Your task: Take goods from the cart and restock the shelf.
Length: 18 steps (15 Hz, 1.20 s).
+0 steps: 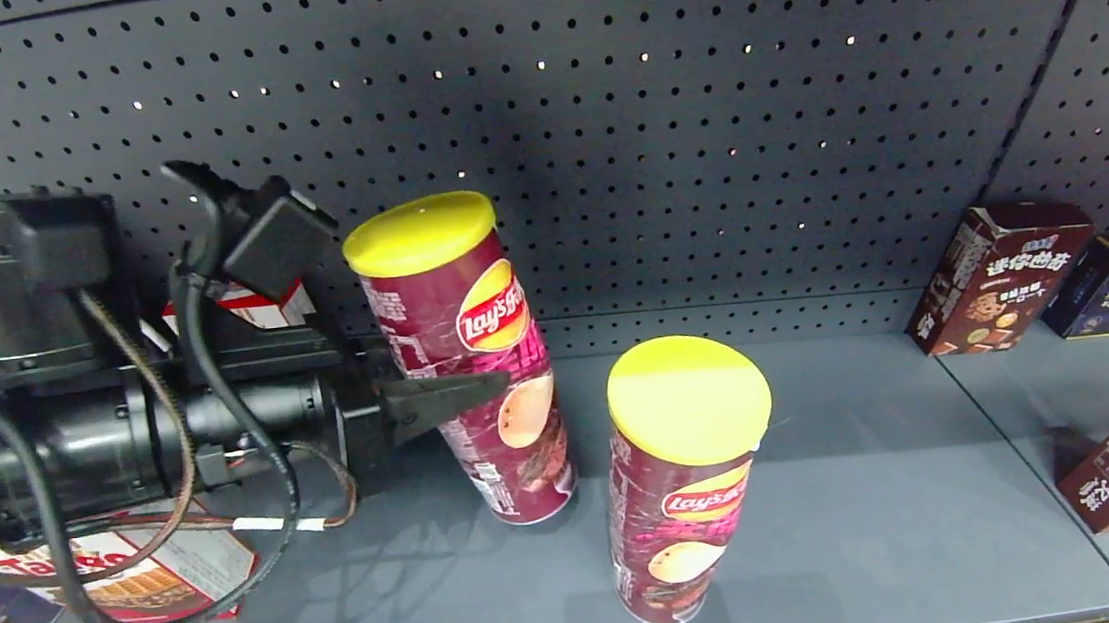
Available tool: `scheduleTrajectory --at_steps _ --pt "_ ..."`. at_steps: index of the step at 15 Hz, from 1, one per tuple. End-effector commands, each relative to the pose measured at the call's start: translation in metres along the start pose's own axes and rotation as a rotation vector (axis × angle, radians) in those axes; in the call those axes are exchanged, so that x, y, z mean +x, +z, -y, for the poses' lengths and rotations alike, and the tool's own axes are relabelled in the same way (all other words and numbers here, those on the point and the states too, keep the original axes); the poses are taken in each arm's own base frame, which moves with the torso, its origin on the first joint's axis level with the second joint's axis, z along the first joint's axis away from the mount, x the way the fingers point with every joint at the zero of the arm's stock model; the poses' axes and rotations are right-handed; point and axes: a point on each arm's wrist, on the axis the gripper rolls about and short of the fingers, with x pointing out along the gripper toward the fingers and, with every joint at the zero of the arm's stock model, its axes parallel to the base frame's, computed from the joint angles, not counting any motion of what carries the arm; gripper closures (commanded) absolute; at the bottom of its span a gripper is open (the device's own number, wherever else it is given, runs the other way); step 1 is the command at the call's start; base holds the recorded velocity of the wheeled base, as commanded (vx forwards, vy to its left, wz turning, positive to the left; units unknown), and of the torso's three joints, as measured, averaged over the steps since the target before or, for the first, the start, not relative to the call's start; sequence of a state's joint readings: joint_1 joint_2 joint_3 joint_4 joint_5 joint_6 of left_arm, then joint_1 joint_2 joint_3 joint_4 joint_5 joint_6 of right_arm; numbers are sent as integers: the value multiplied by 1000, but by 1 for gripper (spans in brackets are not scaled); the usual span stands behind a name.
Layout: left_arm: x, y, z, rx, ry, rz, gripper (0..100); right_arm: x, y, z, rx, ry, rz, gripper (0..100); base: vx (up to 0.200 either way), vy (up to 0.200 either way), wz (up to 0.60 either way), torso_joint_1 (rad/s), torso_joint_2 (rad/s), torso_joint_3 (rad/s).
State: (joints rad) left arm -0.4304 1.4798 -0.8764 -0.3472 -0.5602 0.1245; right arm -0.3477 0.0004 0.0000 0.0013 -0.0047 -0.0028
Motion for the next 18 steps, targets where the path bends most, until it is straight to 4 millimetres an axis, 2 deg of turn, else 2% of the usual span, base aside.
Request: scheduleTrajectory --at_steps 1,2,3,4,5,8,18 --pt "30 -20 -25 28 9 -77 100 0 0 0 0 1 2 0 0 0 0 0 0 0" --pt "35 -20 -27 34 7 -77 100 0 0 0 0 1 0 0 0 0 0 0 0 0" --pt "48 -17 -34 42 0 -74 100 0 0 0 0 0 0 0 0 0 0 0 0 0" --pt "48 -17 -34 42 0 -74 100 0 0 0 0 0 0 0 0 0 0 0 0 0" --pt "66 -8 -44 60 -5 -51 100 0 0 0 0 0 0 0 0 0 0 0 0 0" --pt "88 3 -52 112 -16 -20 100 0 0 0 0 1 0 0 0 0 0 0 0 0" --pt "101 -5 -53 173 -28 -24 100 0 0 0 0 0 0 0 0 0 0 0 0 0"
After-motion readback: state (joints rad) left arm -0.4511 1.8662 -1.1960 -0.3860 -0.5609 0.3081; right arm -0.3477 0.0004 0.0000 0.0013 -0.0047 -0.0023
